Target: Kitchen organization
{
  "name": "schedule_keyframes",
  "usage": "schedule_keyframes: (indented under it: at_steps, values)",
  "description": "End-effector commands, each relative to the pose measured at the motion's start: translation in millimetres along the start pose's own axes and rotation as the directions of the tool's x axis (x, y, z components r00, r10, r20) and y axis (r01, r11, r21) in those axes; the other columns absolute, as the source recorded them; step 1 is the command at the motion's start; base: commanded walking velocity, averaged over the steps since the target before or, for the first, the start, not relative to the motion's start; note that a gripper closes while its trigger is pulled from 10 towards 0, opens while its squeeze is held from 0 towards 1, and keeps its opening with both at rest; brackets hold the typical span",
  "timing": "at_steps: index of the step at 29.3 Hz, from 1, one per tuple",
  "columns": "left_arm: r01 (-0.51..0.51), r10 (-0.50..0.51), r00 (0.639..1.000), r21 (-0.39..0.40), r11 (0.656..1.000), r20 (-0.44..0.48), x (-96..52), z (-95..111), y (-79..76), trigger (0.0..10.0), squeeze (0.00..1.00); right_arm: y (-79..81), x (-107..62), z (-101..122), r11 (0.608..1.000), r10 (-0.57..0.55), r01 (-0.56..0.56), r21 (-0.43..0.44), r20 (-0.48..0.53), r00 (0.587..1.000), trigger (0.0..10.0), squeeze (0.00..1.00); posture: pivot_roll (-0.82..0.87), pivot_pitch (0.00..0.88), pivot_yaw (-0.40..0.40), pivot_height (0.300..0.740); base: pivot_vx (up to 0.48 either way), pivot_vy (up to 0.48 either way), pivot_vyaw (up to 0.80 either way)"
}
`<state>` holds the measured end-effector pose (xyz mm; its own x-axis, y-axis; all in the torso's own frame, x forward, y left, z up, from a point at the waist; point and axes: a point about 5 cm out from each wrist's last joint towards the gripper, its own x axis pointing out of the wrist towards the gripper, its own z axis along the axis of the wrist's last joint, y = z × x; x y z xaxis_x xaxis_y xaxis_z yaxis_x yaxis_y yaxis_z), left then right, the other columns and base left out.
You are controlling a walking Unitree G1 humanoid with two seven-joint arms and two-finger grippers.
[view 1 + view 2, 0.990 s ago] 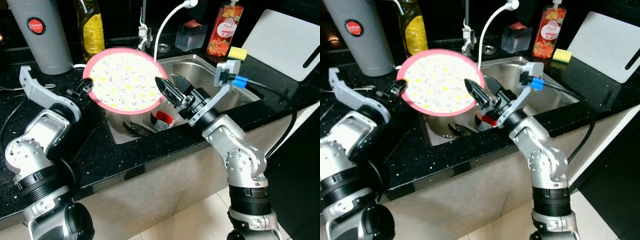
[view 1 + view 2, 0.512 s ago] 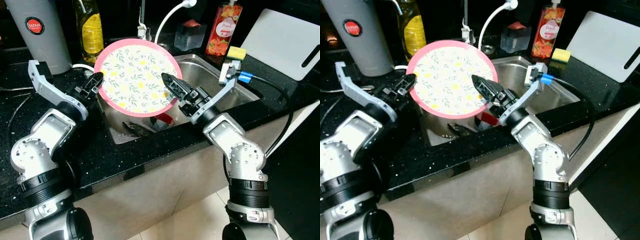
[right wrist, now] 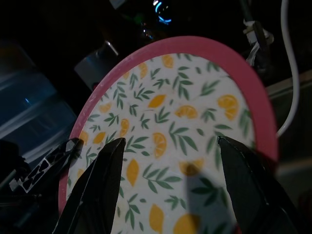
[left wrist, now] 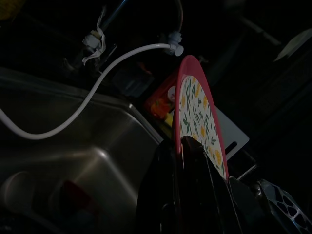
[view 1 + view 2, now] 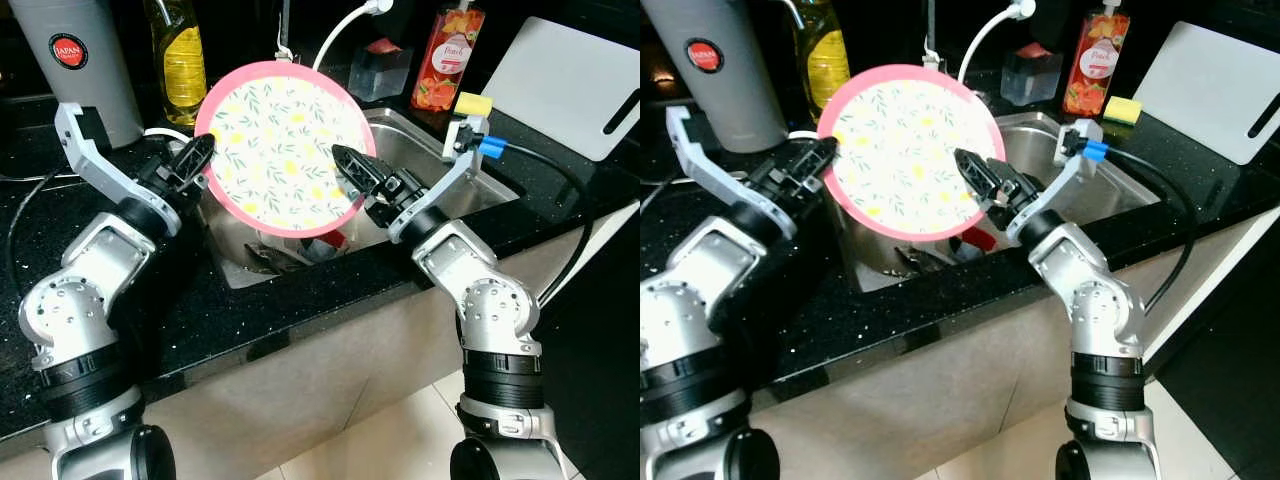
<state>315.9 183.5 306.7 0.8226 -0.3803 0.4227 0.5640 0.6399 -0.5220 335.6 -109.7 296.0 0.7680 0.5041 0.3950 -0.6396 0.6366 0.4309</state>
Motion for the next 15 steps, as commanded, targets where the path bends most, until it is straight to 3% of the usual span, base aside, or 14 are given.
schedule_keyframes:
  at_steps: [1, 15]
  values:
    - [0.037, -0.038, 0.999, 0.057, 0.998, 0.021, -1.4, 4.7, -7.8, 10.0, 0.0, -2.3, 0.8, 1.5, 0.999, -0.025, 0.025, -0.023, 0.005, 1.0, 10.0, 0.0, -0.1, 0.148, -0.046, 0.74, 0.0, 0.0, 0.0]
    - [0.041, -0.048, 0.998, 0.146, 0.988, 0.046, -4.8, 4.2, -8.5, 10.0, 0.0, -7.5, 2.8, 7.8, 0.996, -0.075, 0.077, -0.042, 0.058, 0.996, 10.0, 0.0, -0.1, 0.146, -0.045, 0.74, 0.0, 0.0, 0.0]
